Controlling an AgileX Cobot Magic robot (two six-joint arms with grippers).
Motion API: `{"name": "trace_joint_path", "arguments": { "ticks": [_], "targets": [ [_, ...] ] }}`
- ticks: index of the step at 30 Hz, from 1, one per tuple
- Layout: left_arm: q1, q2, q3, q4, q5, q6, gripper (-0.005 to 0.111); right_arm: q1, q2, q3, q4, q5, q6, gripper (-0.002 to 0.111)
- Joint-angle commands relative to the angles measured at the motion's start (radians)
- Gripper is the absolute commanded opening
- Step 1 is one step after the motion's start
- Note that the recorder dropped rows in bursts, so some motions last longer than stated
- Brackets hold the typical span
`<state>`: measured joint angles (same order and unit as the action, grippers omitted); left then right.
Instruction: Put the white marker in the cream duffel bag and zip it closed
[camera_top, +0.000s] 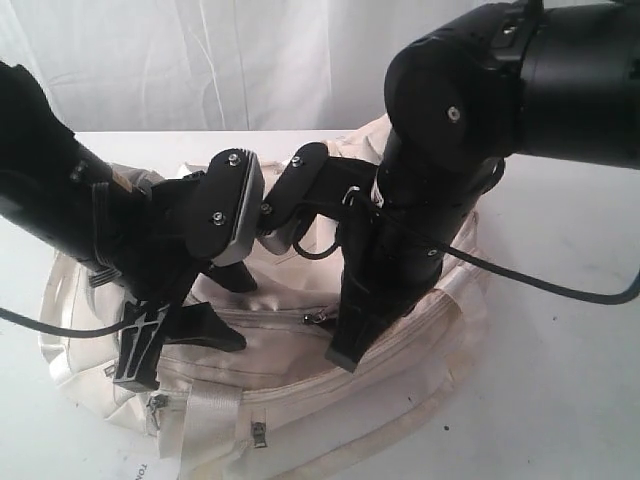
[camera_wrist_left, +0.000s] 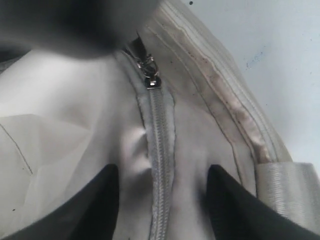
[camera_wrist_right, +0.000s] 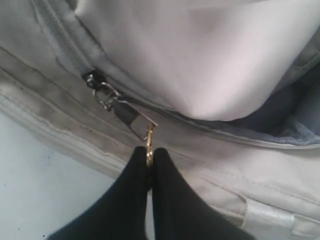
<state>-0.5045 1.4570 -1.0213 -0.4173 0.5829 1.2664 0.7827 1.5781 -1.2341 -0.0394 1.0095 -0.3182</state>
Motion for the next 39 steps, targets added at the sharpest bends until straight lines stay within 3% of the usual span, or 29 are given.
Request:
{"name": "trace_joint_path", "arguments": {
  "ticks": [1,6,10,15,21,28,33,39],
  "targets": [
    [-0.019,0.045,0.024,0.045,-0.042,-0.041,0.043,0.013,-0.041,-0.032,0.14,-0.162,0.008,0.0],
    [-0.015,0.045,0.024,0.045,-0.083,-0.144,0.0,0.013,-0.043,-0.032,0.14,-0.152,0.012,0.0],
    [-0.015,0.043,0.032,0.045,-0.056,-0.168,0.0,0.013,-0.043,-0.032,0.123,-0.153,0.058,0.0],
    [-0.015,0.003,0.103,0.035,-0.13,-0.168,0.0,0.005,-0.043,-0.032,0.014,-0.15,0.155,0.0],
    [-0.01,-0.086,0.229,0.015,-0.223,-0.173,0.0,-0.089,-0.043,-0.032,-0.023,-0.13,0.2,0.0],
    [0.115,-0.176,0.294,-0.037,-0.263,-0.173,0.0,-0.168,-0.043,-0.032,-0.037,-0.112,0.182,0.0],
    [0.207,-0.212,0.303,-0.057,-0.263,-0.173,0.0,-0.23,-0.041,-0.032,-0.162,-0.099,0.185,0.0],
    [0.232,-0.227,0.303,-0.148,-0.257,-0.113,0.0,-0.363,0.007,-0.032,-0.256,-0.217,0.127,0.0]
  ]
}}
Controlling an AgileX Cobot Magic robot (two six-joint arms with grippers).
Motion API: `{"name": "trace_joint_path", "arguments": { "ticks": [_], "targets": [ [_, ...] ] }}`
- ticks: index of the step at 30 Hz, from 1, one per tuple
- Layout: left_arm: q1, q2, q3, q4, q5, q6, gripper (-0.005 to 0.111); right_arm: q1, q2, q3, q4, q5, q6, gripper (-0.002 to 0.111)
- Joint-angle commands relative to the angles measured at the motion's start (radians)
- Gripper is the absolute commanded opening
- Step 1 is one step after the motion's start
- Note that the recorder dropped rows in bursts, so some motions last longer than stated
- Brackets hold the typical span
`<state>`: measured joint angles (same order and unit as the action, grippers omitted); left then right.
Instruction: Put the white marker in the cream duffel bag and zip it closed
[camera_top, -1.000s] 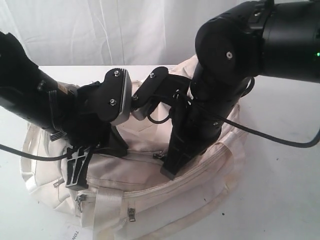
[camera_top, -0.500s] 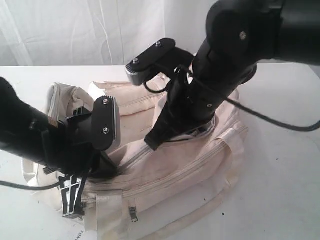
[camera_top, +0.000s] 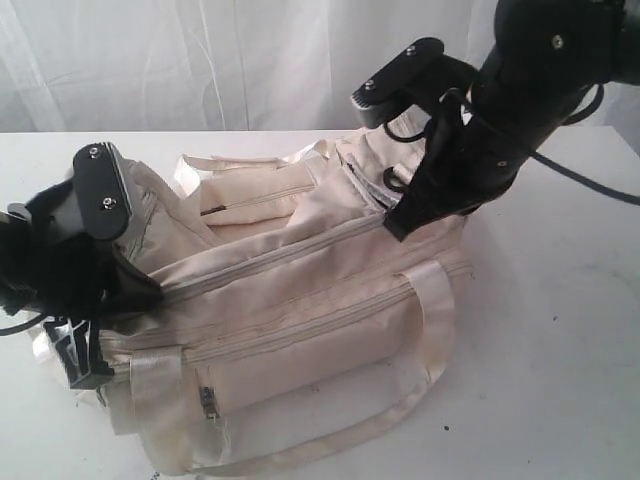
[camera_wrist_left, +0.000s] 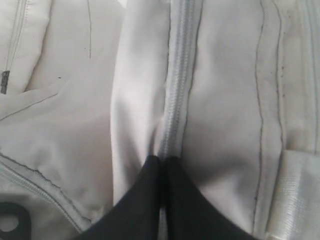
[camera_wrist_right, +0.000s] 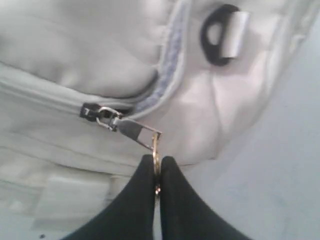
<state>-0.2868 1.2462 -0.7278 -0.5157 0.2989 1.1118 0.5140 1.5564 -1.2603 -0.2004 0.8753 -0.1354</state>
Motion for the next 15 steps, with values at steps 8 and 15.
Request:
{"name": "trace_joint_path", "arguments": {
  "ticks": [8,15],
  "targets": [
    [0.014,-0.022,0.005,-0.166,-0.05,-0.01,0.0,-0.166,0.062,-0.005,0.141,-0.092,-0.195,0.0],
    [0.014,-0.024,-0.086,-0.36,0.072,-0.005,0.04,-0.166,0.06,-0.005,0.369,-0.117,-0.29,0.0]
  ]
}}
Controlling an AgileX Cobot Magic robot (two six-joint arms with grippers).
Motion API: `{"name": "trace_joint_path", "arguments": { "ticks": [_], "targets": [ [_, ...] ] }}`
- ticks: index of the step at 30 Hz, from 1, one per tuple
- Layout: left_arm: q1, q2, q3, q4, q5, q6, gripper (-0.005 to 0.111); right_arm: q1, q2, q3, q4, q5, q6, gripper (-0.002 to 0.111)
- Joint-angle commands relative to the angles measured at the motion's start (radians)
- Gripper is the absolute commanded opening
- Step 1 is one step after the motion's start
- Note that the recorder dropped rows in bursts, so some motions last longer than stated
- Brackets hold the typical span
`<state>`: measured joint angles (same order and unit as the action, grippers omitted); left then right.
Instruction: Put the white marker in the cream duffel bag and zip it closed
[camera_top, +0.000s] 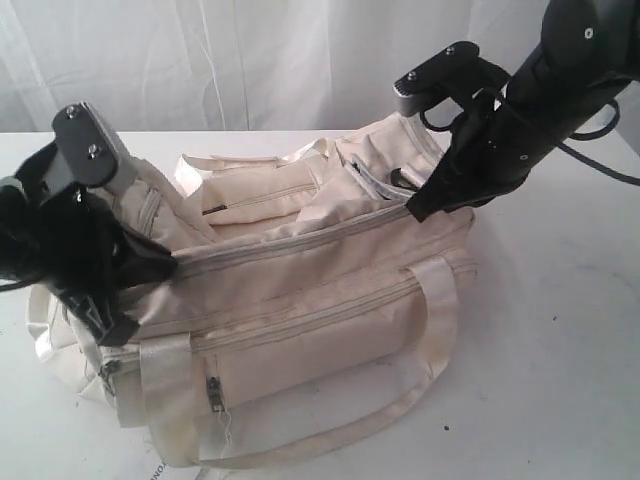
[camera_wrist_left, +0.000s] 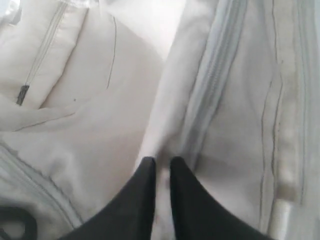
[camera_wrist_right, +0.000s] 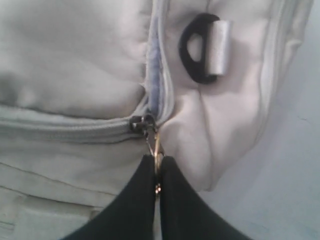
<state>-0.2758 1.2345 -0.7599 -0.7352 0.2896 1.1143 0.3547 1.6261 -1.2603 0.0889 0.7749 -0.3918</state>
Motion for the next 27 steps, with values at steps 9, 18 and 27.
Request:
{"name": "trace_joint_path", "arguments": {
  "ticks": [9,18,27],
  "targets": [
    [-0.056,0.064,-0.081,-0.575,0.117,0.521,0.066,-0.007,-0.01,-0.005,0.154,-0.01,-0.056,0.0],
    [-0.157,0.233,-0.097,-0.8,0.034,0.833,0.066,-0.007,-0.01,-0.005,0.181,0.035,-0.056,0.0],
    [-0.229,0.414,-0.252,-0.793,-0.054,0.85,0.066,-0.007,-0.01,-0.005,0.196,0.053,-0.056,0.0]
  ]
}}
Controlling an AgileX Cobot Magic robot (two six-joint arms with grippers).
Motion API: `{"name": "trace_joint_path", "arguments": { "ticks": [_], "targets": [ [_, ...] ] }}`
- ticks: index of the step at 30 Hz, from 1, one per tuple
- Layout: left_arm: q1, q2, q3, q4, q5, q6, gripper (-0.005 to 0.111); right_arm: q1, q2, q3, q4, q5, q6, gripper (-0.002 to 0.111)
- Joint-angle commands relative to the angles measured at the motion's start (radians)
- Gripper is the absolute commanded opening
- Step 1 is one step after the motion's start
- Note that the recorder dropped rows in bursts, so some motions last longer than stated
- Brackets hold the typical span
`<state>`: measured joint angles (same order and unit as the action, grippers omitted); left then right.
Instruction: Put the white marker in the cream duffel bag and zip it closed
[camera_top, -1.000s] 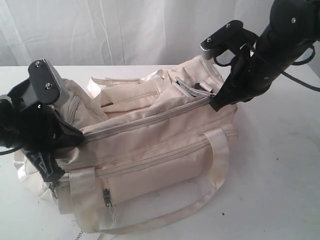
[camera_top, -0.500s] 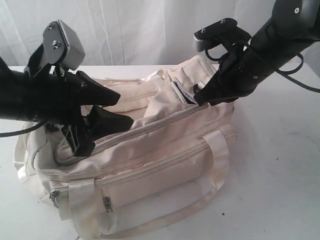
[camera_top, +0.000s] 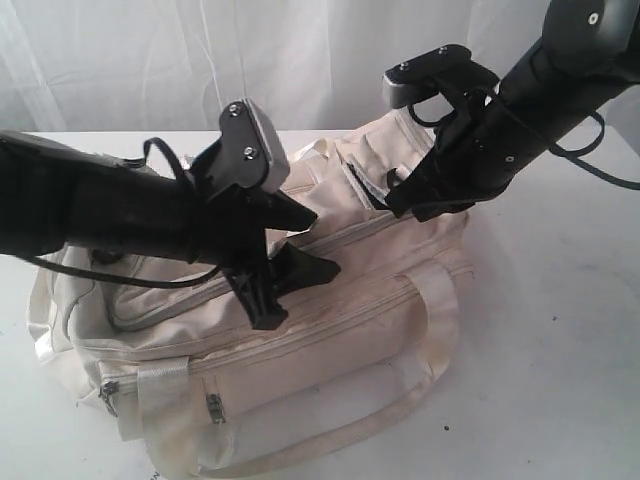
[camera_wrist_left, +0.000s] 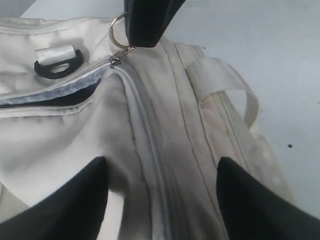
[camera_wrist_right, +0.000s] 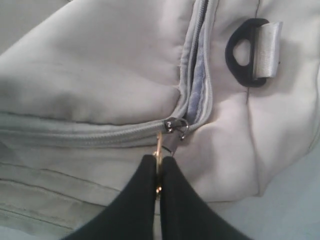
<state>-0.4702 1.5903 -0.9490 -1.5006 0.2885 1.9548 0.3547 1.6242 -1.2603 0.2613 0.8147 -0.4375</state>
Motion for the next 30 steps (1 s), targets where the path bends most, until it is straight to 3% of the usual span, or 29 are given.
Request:
{"name": "trace_joint_path", "arguments": {
  "ticks": [1,5,10,21,30],
  "targets": [
    [-0.041,0.066,-0.076,-0.028,-0.058,0.009,0.065,-0.007,-0.008,-0.005,0.033,0.015,-0.015,0.0],
    [-0.061,0.083,-0.101,-0.028,-0.059,-0.007,0.047,-0.007,-0.008,-0.005,0.092,0.015,-0.075,0.0],
    [-0.07,0.085,-0.102,-0.028,-0.056,-0.065,0.001,-0.007,-0.008,-0.005,0.105,0.009,-0.092,0.0],
    [-0.07,-0.011,-0.026,-0.024,-0.084,-0.134,0.0,-0.022,0.045,-0.005,0.056,-0.268,-0.118,0.0],
    [-0.07,-0.039,0.042,-0.029,-0.116,-0.134,0.0,-0.057,0.125,-0.007,0.06,-0.365,-0.144,0.0]
  ]
}}
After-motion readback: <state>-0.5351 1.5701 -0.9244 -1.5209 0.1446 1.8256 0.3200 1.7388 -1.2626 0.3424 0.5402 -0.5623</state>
